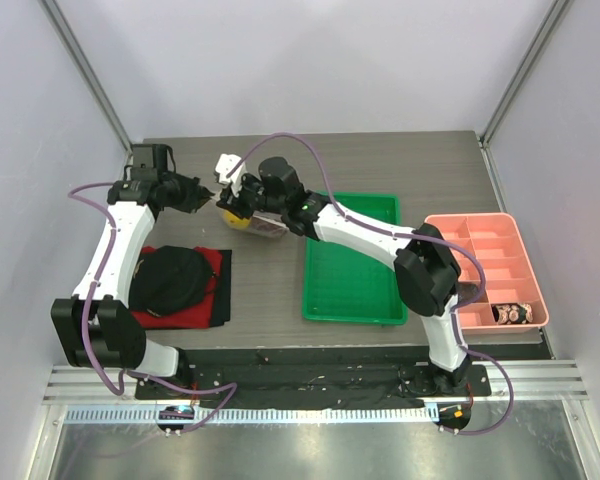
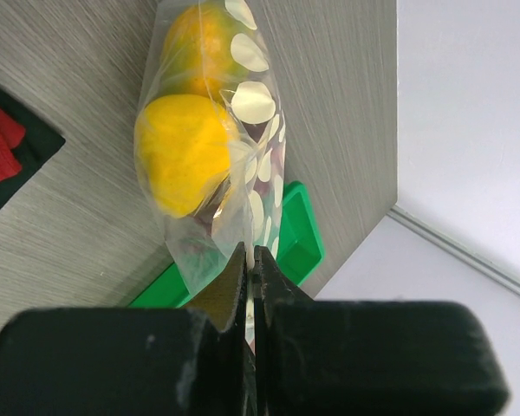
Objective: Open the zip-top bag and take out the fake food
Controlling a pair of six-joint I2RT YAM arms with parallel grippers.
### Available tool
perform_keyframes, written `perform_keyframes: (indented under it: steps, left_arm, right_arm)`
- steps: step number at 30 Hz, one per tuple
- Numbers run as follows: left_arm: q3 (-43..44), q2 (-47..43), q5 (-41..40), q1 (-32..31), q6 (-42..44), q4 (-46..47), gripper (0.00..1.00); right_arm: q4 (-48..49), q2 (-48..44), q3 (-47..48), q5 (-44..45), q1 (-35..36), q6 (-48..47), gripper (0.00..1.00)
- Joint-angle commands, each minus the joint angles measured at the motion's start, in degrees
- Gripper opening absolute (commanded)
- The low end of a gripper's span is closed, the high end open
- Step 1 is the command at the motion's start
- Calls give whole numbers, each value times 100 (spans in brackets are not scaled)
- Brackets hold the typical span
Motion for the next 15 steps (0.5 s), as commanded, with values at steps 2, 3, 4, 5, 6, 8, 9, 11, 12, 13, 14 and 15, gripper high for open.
perform_keyframes:
  steps: [2,3,4,5,6,8,9,11,12,13,14,15]
  left_arm:
    - [90,-221,12,-26,-47,-32,0]
    - [99,-213,30,-17,-47,-32,0]
    - [99,-204,39,-17,-47,-32,0]
    - [108,-212,30,-17,-47,-32,0]
    - [108,-221,39,-17,-65,-32,0]
    - [90,-230,39,-17,-73,-32,0]
    - [90,-221,-5,-17,-56,-32,0]
    - [90,-213,-66,-17,-47,-6,0]
    - [82,-213,-154,0,-56,11,0]
    - [82,-221,-181,0,-65,55,0]
    - [99,-204,-190,52,-65,108,0]
    - [117,-186,-198,88,-65,134,0]
  right_arm:
    - [282,148,312,-55,61,-8,28]
    - [256,148,330,-55,52,-17,26]
    - [247,157,321,-55,61,-17,21]
    - [247,157,312,-55,61,-35,18]
    - [247,157,312,-55,69,-35,14]
    - [212,140,312,-81,69,-70,1]
    - [160,105,286,-46,78,-96,1]
    - [98,17,190,50,96,-210,1]
    - [71,-149,-20,251,96,-245,1]
    - [71,-255,-152,366,96,-272,1]
    - [71,-386,-301,489,104,-307,1]
    - [89,-509,-642,586,105,-342,1]
